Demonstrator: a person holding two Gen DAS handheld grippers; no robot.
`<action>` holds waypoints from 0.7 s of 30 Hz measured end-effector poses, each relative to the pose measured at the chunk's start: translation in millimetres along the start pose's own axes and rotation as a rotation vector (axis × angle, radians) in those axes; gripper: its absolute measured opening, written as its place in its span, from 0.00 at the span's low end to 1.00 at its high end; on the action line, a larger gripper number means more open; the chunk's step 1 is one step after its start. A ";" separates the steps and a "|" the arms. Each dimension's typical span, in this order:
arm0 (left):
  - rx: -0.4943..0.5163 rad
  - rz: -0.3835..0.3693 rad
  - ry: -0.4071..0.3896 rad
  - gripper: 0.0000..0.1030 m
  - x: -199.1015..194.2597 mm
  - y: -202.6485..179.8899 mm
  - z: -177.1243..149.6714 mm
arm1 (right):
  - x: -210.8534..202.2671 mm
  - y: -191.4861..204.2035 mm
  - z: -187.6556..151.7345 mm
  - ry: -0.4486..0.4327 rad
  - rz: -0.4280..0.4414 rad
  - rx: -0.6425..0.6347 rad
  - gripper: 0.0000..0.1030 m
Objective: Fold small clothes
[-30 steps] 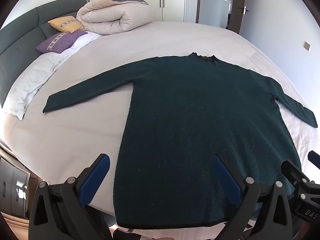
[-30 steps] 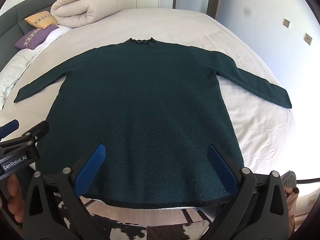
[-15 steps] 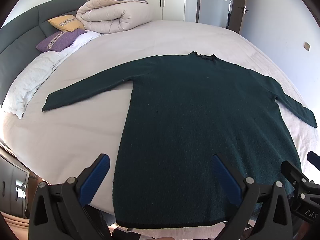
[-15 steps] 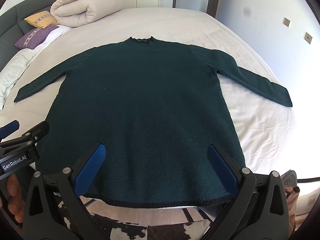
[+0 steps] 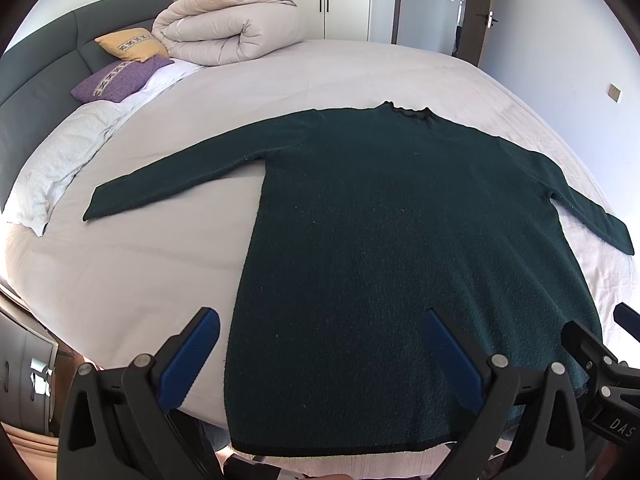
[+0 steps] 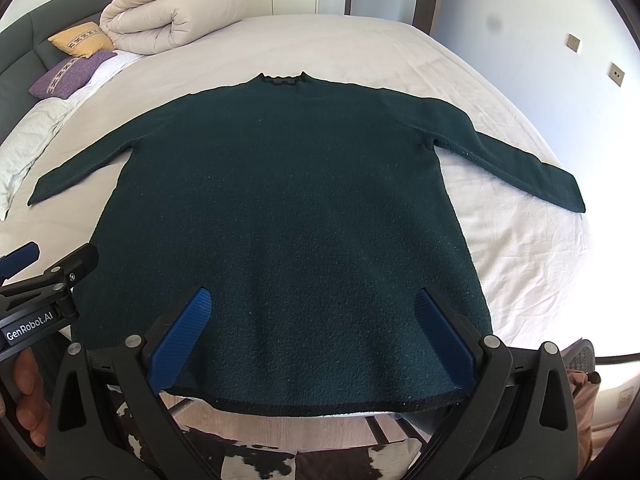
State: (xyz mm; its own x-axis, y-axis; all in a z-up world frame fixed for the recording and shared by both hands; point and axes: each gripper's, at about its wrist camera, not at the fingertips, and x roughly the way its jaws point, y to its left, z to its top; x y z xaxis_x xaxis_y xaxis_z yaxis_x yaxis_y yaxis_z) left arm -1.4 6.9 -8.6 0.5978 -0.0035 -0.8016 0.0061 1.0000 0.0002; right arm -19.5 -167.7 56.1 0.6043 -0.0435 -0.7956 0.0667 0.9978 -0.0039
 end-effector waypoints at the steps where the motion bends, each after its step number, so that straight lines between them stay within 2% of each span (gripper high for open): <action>1: 0.000 0.000 0.000 1.00 0.1 0.3 -0.3 | 0.0 0.0 0.1 0.000 0.000 0.000 1.00; 21: 0.000 -0.001 0.005 1.00 0.9 -0.9 -0.4 | 0.2 0.2 -0.2 0.002 0.002 0.000 1.00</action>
State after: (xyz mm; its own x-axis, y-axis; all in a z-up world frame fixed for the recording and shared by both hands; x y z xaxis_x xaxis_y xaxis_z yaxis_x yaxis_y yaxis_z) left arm -1.1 6.1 -9.5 0.5942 -0.0048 -0.8043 0.0070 1.0000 -0.0008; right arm -19.4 -167.5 55.8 0.6032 -0.0414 -0.7966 0.0657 0.9978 -0.0021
